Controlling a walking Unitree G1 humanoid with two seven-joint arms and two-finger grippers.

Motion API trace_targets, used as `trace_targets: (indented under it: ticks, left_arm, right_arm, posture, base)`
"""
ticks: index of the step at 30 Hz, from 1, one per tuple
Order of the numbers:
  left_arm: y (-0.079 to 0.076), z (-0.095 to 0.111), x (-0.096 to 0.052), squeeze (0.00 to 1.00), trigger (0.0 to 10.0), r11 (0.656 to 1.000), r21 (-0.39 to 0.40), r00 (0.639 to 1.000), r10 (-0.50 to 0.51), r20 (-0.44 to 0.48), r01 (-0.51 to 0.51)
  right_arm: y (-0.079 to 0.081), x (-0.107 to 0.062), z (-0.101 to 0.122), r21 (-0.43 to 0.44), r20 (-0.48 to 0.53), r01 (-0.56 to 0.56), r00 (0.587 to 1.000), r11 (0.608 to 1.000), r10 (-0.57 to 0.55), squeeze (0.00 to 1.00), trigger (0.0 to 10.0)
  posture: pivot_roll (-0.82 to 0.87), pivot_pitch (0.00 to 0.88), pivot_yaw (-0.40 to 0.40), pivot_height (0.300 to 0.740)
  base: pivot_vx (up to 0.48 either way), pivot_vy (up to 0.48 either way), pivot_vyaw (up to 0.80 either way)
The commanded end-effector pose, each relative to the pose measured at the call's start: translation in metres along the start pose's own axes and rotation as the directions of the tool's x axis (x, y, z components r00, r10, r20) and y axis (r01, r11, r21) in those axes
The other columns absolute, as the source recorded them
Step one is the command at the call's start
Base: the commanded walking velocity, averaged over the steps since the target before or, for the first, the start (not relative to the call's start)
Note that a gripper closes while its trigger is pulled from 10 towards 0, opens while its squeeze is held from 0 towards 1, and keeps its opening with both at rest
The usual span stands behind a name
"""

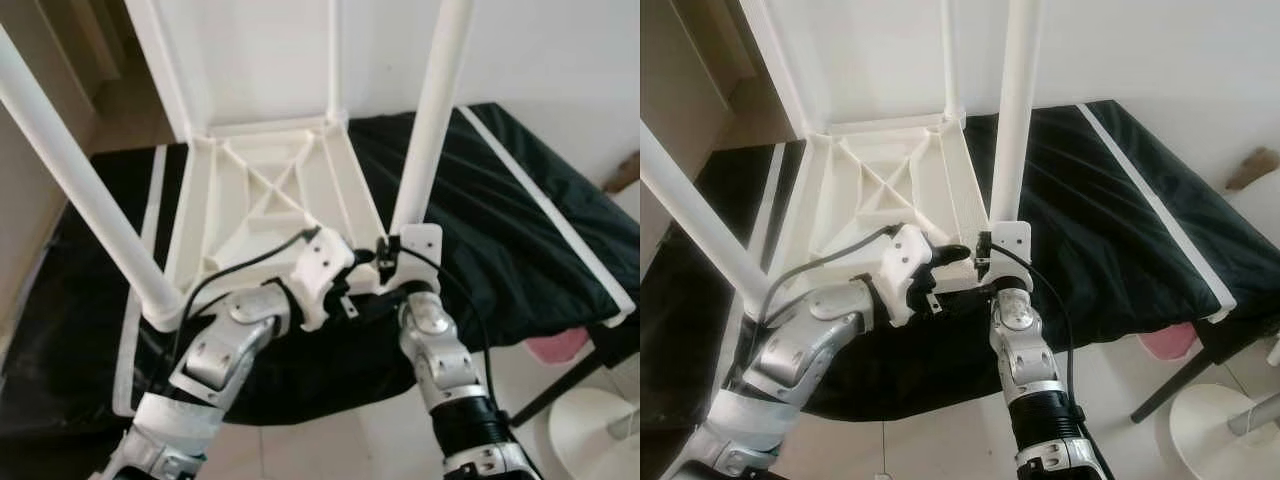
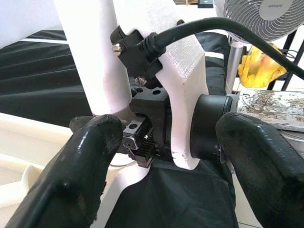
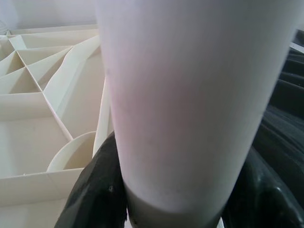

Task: Building children table

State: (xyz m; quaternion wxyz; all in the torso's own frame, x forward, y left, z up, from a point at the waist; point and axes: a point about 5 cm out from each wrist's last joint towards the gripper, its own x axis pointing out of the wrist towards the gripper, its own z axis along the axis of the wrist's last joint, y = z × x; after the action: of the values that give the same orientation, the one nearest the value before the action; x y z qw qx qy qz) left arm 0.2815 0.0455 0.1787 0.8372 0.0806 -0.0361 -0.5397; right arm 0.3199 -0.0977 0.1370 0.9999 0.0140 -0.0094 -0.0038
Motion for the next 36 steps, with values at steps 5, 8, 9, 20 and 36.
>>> trace_targets:
  ticks: [5, 8, 9, 20, 36]
  left_arm:
    - [-0.004, -0.007, 0.0, 0.0, 10.0, 0.999, -0.017, 0.999, -0.042, -0.014, 0.041]
    - [-0.007, -0.007, 0.002, 0.0, 10.0, 0.999, -0.021, 0.999, -0.049, -0.01, 0.049]
    - [-0.006, -0.007, 0.002, 0.0, 10.0, 0.999, -0.022, 0.999, -0.047, -0.01, 0.047]
    - [-0.004, -0.006, 0.003, 0.0, 10.0, 0.999, -0.015, 0.999, -0.04, -0.005, 0.04]
    - [0.002, -0.001, 0.002, 0.0, 10.0, 1.0, 0.015, 1.0, -0.027, -0.003, 0.027]
  right_arm:
    - [-0.01, -0.01, 0.0, 0.029, 0.043, -0.08, 0.996, 0.996, 0.079, 1.0, 10.0]
    - [-0.02, -0.016, 0.0, 0.028, 0.058, -0.173, 0.983, 0.984, 0.171, 1.0, 10.0]
    - [-0.026, -0.018, -0.001, 0.012, 0.06, -0.212, 0.976, 0.977, 0.211, 1.0, 10.0]
    - [-0.087, -0.007, 0.004, -0.1, -0.028, -0.463, 0.886, 0.881, 0.462, 0.0, 10.0]
    - [-0.064, 0.03, 0.011, -0.18, -0.174, -0.726, 0.687, 0.663, 0.705, 0.0, 0.3]
  posture:
    - [0.0, 0.0, 0.049, 0.74]
    - [0.0, 0.0, 0.046, 0.74]
    - [0.0, 0.0, 0.043, 0.74]
    - [0.0, 0.0, 0.037, 0.74]
    - [0.03, 0.0, 0.033, 0.74]
  base:
    - [0.0, 0.0, 0.0]
    - [0.0, 0.0, 0.0]
    - [0.0, 0.0, 0.0]
    - [0.0, 0.0, 0.0]
    - [0.0, 0.0, 0.0]
